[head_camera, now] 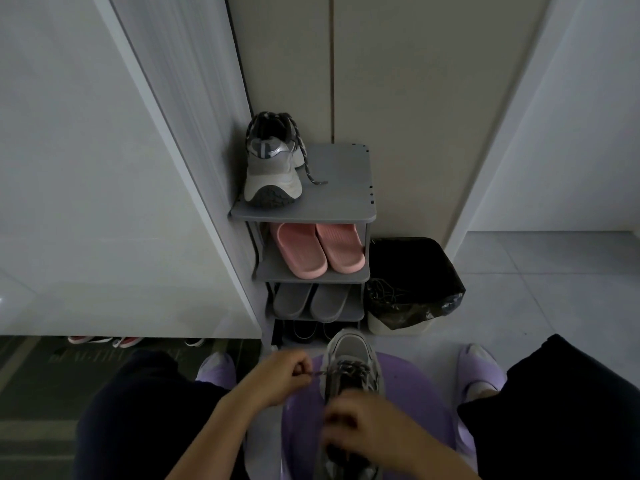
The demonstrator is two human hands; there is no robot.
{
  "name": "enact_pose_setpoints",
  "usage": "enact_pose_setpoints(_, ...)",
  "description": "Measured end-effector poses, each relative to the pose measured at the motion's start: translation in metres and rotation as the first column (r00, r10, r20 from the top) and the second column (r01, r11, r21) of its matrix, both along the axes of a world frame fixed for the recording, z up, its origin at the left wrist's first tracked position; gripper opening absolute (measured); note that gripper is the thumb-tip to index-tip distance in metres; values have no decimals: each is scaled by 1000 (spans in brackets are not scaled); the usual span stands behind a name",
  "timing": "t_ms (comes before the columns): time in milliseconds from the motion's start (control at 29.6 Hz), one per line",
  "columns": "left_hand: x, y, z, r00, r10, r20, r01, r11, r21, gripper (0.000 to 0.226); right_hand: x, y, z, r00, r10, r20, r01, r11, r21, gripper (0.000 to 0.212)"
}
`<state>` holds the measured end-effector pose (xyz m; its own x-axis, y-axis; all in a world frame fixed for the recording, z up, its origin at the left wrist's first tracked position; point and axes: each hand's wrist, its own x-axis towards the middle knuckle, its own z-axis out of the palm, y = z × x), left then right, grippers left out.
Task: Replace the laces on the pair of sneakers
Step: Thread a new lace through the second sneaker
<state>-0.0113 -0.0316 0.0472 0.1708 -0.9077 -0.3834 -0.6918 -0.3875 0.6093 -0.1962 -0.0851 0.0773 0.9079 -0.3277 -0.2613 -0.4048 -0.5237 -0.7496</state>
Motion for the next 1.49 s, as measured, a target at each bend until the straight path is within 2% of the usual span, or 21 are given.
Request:
enact_pose_setpoints(68,4,1,17,993,59,-101,-66,995,-73,23,5,-19,-8,959,-272,80,276,960,-46,25)
enact_pose_setpoints(101,2,0,27,982,71,-174,-92,989,-116,26,9,-26,-9,936,-339,98,345,937,-57,31)
enact_pose_setpoints(135,0,-2,36,969,68,-239,-108,982,-155,29,15,-32,-10,934,-342,103,348,936,-53,33)
enact_pose_setpoints(203,-4,-6,48,955,56,-292,-121,970,-210,32,28,-38,-8,955,-275,114,281,959,-41,22)
enact_pose_setpoints(270,-1,-7,51,951,98,-294,-167,961,-220,31,35,-46,-5,922,-359,145,361,932,13,14)
enact_pose_setpoints(338,8,-2,47,944,194,-266,-250,949,-194,25,32,-60,-4,837,-521,166,510,853,110,5)
enact_pose_setpoints(406,14,5,40,956,238,-172,-264,953,-148,13,25,-69,-5,797,-581,163,563,813,146,9)
enact_pose_setpoints(507,16,14,20,992,104,72,-104,995,-15,22,18,-74,-7,742,-649,166,615,758,215,11)
enact_pose_setpoints(541,15,16,12,992,65,104,-68,997,21,22,17,-74,-7,712,-682,168,641,728,242,11)
enact_pose_setpoints(642,16,21,-8,991,101,82,-107,991,75,18,15,-77,-10,638,-751,170,689,656,310,10)
enact_pose_setpoints(777,13,20,-15,988,119,98,-127,989,74,18,12,-78,-13,605,-784,141,700,608,374,12)
enact_pose_setpoints(811,10,19,-13,984,164,64,-167,985,45,19,12,-78,-13,594,-794,130,702,591,397,9)
enact_pose_setpoints(879,3,13,-9,931,331,-151,-337,941,-11,24,11,-77,-15,580,-809,100,704,559,438,10)
enact_pose_setpoints(946,-8,4,-7,783,490,-383,-541,841,-31,21,9,-72,-21,622,-781,49,715,592,372,13)
enact_pose_setpoints(980,-14,0,-6,720,532,-446,-609,792,-40,20,8,-67,-25,675,-738,19,701,649,296,11)
enact_pose_setpoints(1048,-26,-6,-10,671,559,-486,-664,745,-60,23,7,-52,-35,809,-585,-56,585,793,169,13)
enact_pose_setpoints(1115,-35,-9,-15,665,556,-498,-670,739,-69,24,7,-38,-47,864,-489,-120,500,861,90,5)
enact_pose_setpoints(1149,-37,-9,-18,662,557,-502,-675,734,-76,24,7,-34,-52,868,-478,-135,489,871,54,10)
enact_pose_setpoints(1250,-37,-8,-21,668,553,-498,-677,729,-99,25,9,-30,-60,848,-507,-156,516,856,22,18)
enact_pose_setpoints(1352,-37,-9,-22,697,527,-487,-646,756,-107,26,12,-29,-62,847,-509,-151,517,856,15,19)
enact_pose_setpoints(1487,-39,-10,-24,692,519,-501,-633,770,-78,28,15,-27,-65,856,-500,-133,506,863,9,20)
